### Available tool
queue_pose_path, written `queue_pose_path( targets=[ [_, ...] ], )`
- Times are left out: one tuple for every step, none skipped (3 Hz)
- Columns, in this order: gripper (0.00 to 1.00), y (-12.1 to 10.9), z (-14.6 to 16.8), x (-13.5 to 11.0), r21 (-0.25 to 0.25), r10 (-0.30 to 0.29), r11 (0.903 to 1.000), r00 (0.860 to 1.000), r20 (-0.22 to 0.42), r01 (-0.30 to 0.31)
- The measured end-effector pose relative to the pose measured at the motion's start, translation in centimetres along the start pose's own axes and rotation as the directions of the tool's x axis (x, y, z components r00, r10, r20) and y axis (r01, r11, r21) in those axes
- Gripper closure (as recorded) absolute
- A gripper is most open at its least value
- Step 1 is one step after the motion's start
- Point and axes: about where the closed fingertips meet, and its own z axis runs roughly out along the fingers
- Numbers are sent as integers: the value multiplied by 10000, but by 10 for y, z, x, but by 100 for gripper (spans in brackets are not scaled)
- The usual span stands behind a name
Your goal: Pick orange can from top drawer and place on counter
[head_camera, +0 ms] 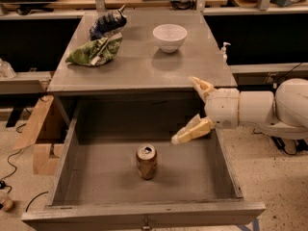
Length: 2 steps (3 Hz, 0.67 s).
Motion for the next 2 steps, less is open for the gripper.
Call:
queue_pose_path(
  targets=[
    [0,22,20,26,-286,302,9991,9994,140,-298],
    [0,67,64,73,-1174,620,9915,9971,437,-565]
  ],
)
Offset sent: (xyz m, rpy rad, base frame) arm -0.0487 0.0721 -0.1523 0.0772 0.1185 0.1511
